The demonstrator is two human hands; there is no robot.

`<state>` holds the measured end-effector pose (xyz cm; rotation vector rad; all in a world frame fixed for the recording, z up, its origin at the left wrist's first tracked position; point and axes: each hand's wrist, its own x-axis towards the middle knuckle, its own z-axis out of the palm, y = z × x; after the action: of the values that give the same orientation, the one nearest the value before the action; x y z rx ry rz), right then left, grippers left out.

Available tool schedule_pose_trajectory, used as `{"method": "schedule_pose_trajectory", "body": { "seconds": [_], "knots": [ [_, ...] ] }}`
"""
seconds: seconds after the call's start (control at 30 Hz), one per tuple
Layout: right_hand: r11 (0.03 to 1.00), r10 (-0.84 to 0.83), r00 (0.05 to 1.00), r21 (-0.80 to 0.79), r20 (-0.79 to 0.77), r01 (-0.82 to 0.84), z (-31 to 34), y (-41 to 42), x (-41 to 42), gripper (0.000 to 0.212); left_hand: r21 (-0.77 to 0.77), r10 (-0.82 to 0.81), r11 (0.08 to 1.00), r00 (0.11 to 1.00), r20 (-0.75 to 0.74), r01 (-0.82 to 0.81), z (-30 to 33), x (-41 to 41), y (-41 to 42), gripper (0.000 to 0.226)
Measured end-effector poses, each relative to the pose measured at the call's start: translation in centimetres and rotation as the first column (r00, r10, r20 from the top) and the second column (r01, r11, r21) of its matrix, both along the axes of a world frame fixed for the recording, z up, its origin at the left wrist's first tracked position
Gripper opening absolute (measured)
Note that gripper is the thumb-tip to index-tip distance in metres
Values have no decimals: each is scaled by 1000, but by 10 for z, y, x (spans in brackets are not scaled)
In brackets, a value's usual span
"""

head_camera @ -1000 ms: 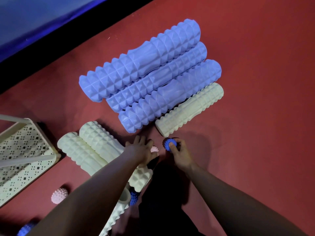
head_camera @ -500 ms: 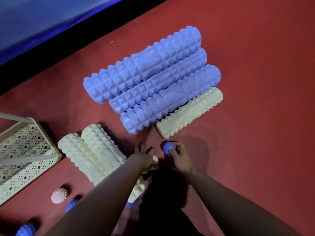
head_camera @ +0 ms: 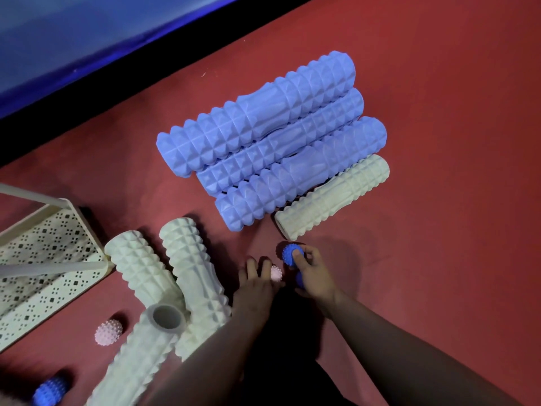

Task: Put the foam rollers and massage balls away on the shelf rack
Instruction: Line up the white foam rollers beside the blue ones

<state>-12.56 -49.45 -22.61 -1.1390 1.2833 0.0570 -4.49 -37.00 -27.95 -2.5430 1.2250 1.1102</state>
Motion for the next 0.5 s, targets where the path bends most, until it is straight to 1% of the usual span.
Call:
{"method": "schedule_pose_trajectory", "body": {
  "seconds": [0.03, 0.07, 0.1, 0.13, 0.17, 0.2, 0.23, 0.27, 0.3, 0.33, 0.37, 0.4, 0.43, 0.47, 0.5],
  "knots": [
    [999, -12, 1000, 31, -6, 12, 9, -1, 2, 22, 27, -61, 998, 998, 21, 60, 1, -3, 0, 69],
    [998, -13, 1000, 62, -2, 13, 17, -3, 4, 22, 16, -99, 995, 994, 52, 98, 9, -5, -1, 59],
    [997, -6, 1000, 81, 7, 5, 26, -6, 7, 21, -22, -86, 996, 995, 55, 87, 10, -7, -2, 47],
    [996, 9, 1000, 84, 14, -10, 33, -9, 10, 21, -81, -21, 996, 999, 41, 25, 9, -8, -2, 36],
    [996, 33, 999, 79, 17, -34, 42, -12, 15, 22, -146, 69, 987, 998, -7, -69, 13, -8, -2, 28],
    [996, 62, 998, 69, 20, -63, 51, -16, 21, 23, -155, 192, 967, 978, -85, -203, 20, -4, -2, 28],
    [994, 96, 995, 56, 27, -97, 61, -21, 29, 25, -165, 370, 904, 915, -163, -395, 28, 1, -1, 35],
    [989, 140, 989, 39, 39, -142, 72, -26, 39, 26, -158, 540, 797, 804, -249, -583, 40, 8, -1, 43],
    [978, 205, 978, 17, 49, -206, 83, -32, 50, 27, -166, 651, 673, 684, -330, -721, 55, 18, 1, 45],
    [956, 292, 955, -7, 56, -292, 96, -35, 62, 27, -193, 718, 534, 562, -410, -823, 72, 30, 7, 41],
    [920, 392, 919, -44, 50, -390, 109, -37, 74, 28, -211, 745, 439, 485, -458, -874, 90, 43, 16, 34],
    [866, 495, 868, -106, 34, -489, 120, -37, 87, 29, -244, 753, 386, 457, -473, -890, 108, 56, 29, 32],
    [798, 587, 809, -176, 12, -576, 131, -34, 102, 31, -277, 758, 362, 454, -468, -890, 124, 69, 46, 33],
    [739, 651, 759, -221, -6, -636, 138, -30, 113, 32, -290, 758, 366, 464, -458, -884, 133, 80, 61, 37],
    [697, 698, 716, -224, -7, -681, 145, -21, 126, 31, -301, 765, 363, 466, -444, -882, 142, 93, 80, 43]
  ]
}}
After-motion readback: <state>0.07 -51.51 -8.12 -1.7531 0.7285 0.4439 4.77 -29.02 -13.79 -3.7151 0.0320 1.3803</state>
